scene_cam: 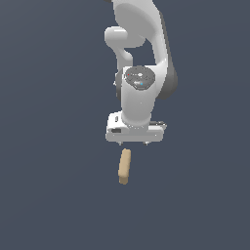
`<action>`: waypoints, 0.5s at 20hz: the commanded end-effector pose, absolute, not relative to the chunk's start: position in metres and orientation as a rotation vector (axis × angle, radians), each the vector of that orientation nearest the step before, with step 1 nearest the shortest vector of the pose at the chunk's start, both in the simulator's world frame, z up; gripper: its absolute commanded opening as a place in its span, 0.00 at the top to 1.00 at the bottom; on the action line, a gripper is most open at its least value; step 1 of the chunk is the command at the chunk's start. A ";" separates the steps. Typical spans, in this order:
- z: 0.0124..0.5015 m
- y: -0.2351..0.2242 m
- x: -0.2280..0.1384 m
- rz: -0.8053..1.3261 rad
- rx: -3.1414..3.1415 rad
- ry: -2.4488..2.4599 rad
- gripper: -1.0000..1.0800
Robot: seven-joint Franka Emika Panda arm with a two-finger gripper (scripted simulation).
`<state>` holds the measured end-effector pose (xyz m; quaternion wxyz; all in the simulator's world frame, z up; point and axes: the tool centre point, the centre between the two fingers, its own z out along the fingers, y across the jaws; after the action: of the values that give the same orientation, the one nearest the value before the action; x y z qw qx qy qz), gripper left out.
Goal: Pick up the object and move it to a goal position.
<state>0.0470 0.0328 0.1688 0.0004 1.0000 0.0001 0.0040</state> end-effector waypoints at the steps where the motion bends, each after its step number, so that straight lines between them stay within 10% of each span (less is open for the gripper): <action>1: 0.165 0.026 0.059 0.010 3.141 -0.053 0.04; 10: 0.151 0.006 0.091 0.002 3.136 -0.201 0.04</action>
<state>0.0870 0.0087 0.1526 -0.0003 0.9983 -0.0578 0.0008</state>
